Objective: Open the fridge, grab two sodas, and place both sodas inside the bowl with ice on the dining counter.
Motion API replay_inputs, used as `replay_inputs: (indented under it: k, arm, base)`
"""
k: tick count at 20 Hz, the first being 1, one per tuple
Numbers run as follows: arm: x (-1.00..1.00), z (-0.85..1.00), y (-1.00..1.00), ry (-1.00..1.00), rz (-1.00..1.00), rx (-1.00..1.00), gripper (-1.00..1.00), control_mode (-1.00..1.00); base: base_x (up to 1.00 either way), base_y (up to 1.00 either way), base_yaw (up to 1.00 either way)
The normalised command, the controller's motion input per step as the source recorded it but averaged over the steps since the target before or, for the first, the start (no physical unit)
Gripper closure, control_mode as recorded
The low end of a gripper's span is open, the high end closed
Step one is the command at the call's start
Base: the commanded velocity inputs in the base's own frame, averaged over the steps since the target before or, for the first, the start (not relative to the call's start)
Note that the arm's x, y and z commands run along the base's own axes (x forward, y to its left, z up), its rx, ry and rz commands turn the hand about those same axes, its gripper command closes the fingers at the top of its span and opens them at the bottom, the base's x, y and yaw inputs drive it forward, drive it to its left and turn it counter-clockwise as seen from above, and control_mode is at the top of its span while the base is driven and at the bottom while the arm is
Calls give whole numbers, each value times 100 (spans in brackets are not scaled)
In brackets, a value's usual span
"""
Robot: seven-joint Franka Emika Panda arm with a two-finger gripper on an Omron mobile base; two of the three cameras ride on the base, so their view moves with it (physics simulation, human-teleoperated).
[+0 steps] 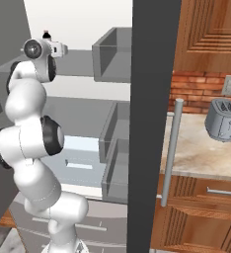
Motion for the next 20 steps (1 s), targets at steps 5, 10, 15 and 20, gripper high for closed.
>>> replay_inputs:
  k: [5, 10, 15, 20]
  arm:
    - [-45, 3, 0, -3, -1, 0, 100, -100]
    - [-60, 40, -5, 2, -1, 6, 100, -100]
    - [-83, 42, -30, 0, 0, 9, 100, -100]
    - [-95, 23, -28, 1, 0, 10, 100, -100]
  base:
    - [0, 0, 0]
    - [0, 0, 0]
    - [0, 0, 0]
    - [0, 0, 0]
